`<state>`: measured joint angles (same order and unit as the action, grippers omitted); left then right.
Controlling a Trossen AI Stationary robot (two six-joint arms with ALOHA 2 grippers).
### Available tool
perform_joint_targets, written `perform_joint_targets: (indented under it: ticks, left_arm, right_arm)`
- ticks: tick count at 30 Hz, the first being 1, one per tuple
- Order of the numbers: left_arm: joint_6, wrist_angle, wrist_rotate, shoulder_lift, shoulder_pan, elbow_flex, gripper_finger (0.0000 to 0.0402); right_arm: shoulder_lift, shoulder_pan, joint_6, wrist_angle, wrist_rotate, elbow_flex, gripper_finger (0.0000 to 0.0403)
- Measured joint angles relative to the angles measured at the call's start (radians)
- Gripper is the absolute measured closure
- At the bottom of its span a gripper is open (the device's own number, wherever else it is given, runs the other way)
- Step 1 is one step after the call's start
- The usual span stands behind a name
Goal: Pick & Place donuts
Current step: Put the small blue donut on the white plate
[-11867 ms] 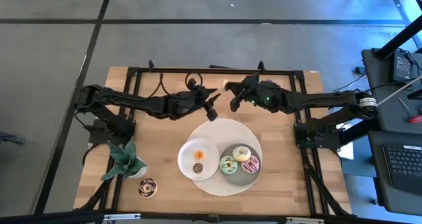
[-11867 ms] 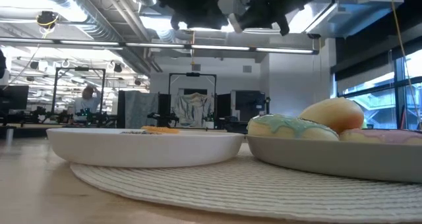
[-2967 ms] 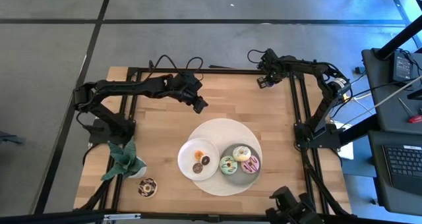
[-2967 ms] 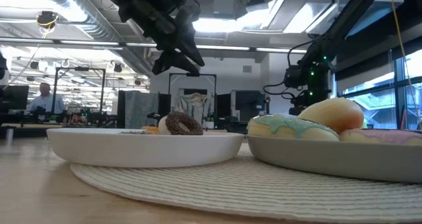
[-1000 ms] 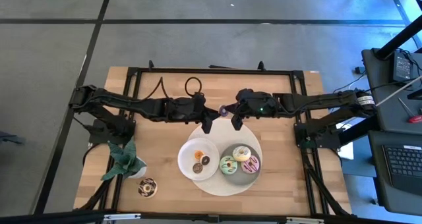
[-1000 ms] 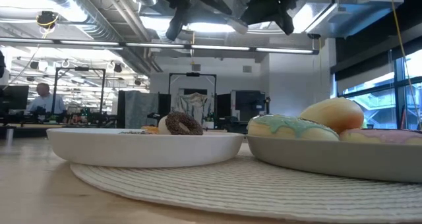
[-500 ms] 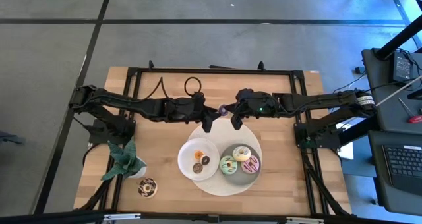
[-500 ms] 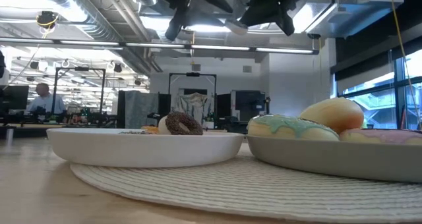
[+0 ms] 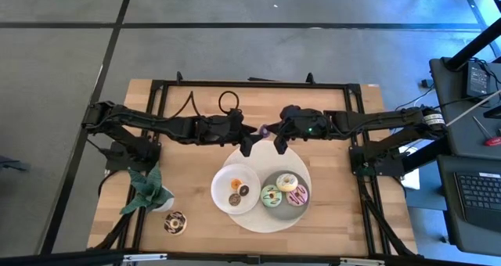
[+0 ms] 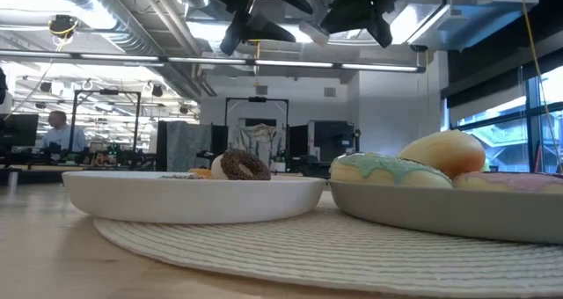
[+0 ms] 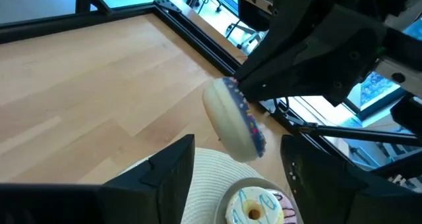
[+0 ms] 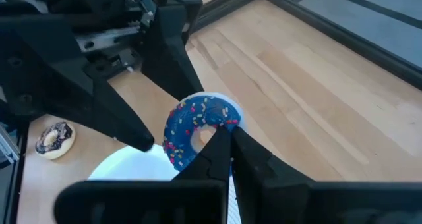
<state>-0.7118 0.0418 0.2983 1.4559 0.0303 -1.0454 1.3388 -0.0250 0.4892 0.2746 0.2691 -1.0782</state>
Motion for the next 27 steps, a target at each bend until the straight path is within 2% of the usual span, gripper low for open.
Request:
perform_joint_targets:
  ticks: [10, 14, 27]
  left_arm:
    - [0.015, 0.000, 0.000, 0.000, 0.000, 0.000, 0.0183]
    - [-0.009, 0.000, 0.032, 0.000, 0.000, 0.000, 0.0191]
    - [0.000, 0.000, 0.051, 0.000, 0.000, 0.000, 0.0288]
  right_arm:
    - [0.000, 0.000, 0.000, -0.026, 0.000, 0.000, 0.0394]
    - [0.000, 0.000, 0.000, -0.027, 0.000, 0.000, 0.0394]
    - [0.000, 0.000, -0.001, -0.028, 0.001, 0.000, 0.0394]
